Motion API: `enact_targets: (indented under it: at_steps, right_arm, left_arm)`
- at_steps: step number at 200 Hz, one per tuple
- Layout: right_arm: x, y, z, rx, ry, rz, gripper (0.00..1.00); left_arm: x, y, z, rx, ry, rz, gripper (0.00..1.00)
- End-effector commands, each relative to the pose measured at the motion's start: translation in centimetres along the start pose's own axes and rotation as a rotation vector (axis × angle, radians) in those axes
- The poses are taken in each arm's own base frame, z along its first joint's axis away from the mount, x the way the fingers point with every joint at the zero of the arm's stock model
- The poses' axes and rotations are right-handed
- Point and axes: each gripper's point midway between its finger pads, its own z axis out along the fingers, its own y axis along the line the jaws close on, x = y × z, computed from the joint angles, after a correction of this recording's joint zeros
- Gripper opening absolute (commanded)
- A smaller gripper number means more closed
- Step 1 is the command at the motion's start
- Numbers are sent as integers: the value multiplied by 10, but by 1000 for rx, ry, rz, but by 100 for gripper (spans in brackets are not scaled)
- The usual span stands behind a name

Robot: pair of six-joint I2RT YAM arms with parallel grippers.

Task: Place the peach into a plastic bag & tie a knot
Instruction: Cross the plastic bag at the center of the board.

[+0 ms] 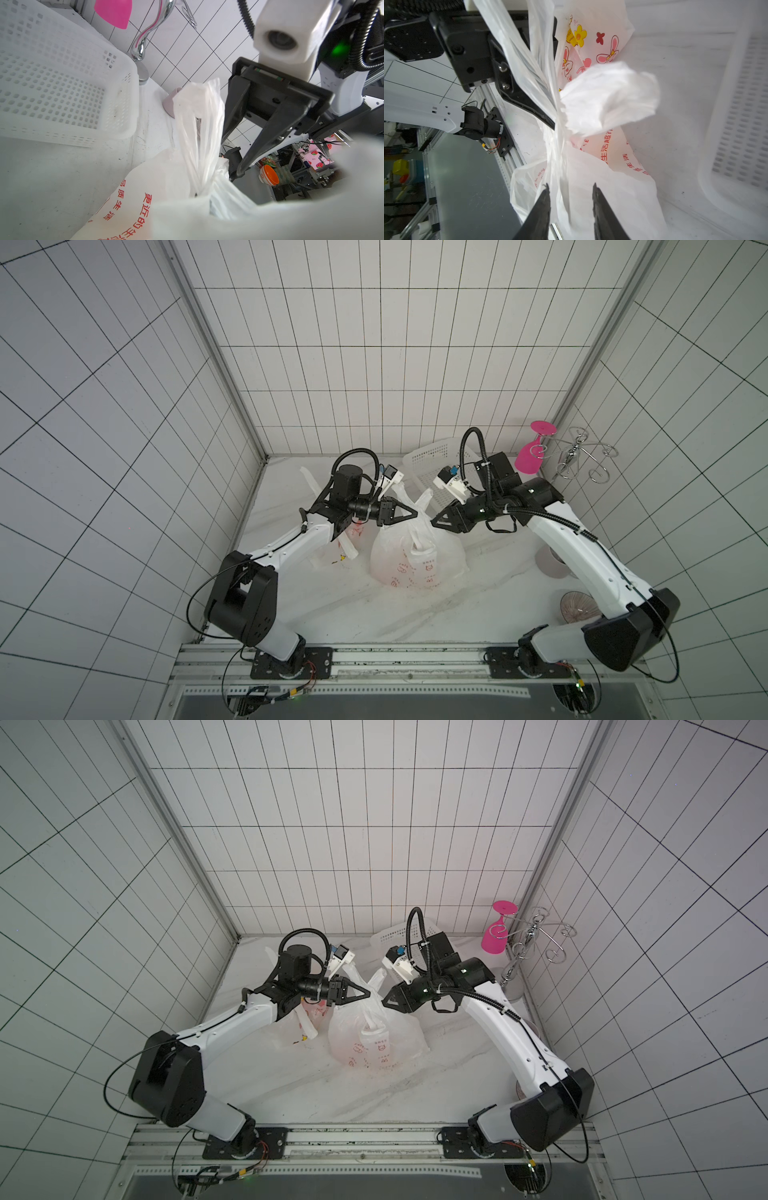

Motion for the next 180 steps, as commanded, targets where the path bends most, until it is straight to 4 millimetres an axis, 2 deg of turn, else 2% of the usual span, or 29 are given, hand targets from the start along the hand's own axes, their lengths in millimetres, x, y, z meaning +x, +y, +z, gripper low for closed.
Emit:
enact_targets:
  at_steps: [1, 28, 41, 61, 80, 92, 104, 120, 133, 152, 180]
  right_arm:
    - [-26, -5, -31, 95, -117, 234, 47]
    - [-50, 2, -30, 45, -147, 432, 49]
    - [-62, 2, -31, 69, -183, 455, 61]
    - [-80, 5, -27, 63, -221, 472, 68]
    - [-87, 1, -15, 68, -204, 492, 69]
    - [-94, 3, -11, 59, -204, 484, 66]
    - [-99, 4, -8, 55, -206, 473, 59]
    - [-105, 10, -7, 31, -209, 449, 35]
    - [-106, 14, -6, 15, -202, 434, 20]
    - [-108, 19, -5, -16, -199, 415, 2]
    - [-112, 28, -4, -72, -212, 416, 0]
  left_arm:
    - [-6, -5, -4, -31, -26, 40, 0]
    - [-10, -6, -6, -61, -37, 43, 0]
    - [-9, -6, -7, -74, -36, 47, 0]
    - [-6, -6, -6, -80, -31, 46, 0]
    - [-2, -8, -2, -75, -18, 50, 0]
    - [0, -9, 0, -77, -13, 51, 0]
    - [1, -8, 0, -80, -10, 49, 0]
    - [2, -7, -1, -86, -9, 50, 1]
    - [1, -8, -1, -86, -11, 52, 2]
    - [1, -8, -2, -87, -18, 60, 8]
    - [1, -4, -1, -92, -28, 63, 21]
